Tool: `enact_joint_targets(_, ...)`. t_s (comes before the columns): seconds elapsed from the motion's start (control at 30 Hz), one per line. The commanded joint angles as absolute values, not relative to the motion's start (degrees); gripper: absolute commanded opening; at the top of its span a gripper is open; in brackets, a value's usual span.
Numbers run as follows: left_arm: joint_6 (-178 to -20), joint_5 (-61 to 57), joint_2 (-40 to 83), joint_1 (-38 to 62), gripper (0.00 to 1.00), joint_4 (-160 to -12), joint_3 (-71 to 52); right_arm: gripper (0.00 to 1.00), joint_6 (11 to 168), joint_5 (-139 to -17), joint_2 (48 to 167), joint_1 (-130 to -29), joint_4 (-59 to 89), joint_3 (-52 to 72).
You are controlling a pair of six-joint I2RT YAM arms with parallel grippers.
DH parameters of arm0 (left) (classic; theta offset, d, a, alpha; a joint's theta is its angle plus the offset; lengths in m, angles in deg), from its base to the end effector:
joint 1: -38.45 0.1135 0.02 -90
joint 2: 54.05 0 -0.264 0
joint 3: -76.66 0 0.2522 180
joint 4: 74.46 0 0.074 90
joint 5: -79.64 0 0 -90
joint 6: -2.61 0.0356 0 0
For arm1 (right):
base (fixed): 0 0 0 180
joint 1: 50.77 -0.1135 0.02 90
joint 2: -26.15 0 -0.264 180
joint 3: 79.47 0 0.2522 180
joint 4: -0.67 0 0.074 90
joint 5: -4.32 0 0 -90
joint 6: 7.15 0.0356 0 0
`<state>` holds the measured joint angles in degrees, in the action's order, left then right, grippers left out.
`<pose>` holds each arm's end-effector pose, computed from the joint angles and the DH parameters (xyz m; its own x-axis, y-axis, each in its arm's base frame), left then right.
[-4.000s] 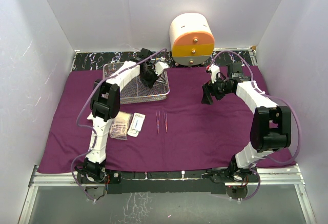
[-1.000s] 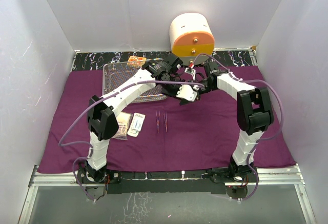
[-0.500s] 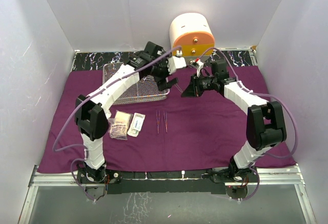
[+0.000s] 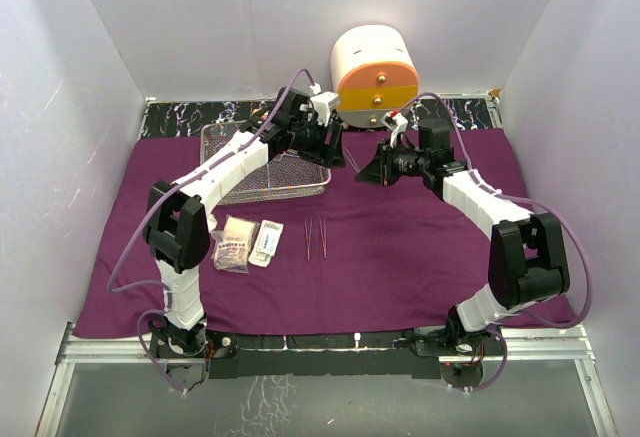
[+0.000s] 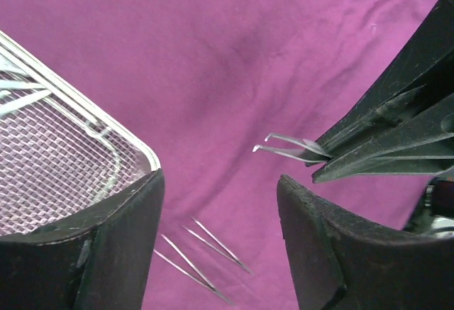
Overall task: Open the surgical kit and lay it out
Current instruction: Place the medical item in the surgical kit.
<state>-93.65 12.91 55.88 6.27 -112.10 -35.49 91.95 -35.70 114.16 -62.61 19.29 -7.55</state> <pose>0.3725 -0.2510 0.3096 -0.5707 0.2407 -0.7851 0.7037 0.6361 -0.3165 0.3201 0.0950 0.2523 -0.6686 -0.0363 -0.7427 -0.6505 0.5124 0.5606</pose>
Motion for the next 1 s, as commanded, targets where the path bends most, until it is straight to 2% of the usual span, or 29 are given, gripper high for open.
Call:
enact_joint_targets(0.0, -105.5, 18.5, 52.5, 7.5, 0.6, -108.3, -33.5, 0.0, 93.0, -36.1, 111.5, -62.3, 14.7, -8.2)
enact_joint_targets(0.27, -112.4, 28.2, 52.2, 9.5, 0.43, -100.5, -29.1, 0.0, 93.1, -36.4, 111.2, -62.3, 13.9, -9.0)
enact_joint_targets(0.63, -120.1, 33.5, 53.2, 9.8, 0.39, -93.5, -27.1, 0.0, 94.8, -35.3, 111.6, -62.3, 11.6, -10.0)
enact_joint_targets(0.97, -122.0, 34.0, 53.9, 10.1, 0.31, -91.8, -26.8, 0.0, 95.4, -33.7, 111.7, -62.4, 10.3, -10.4)
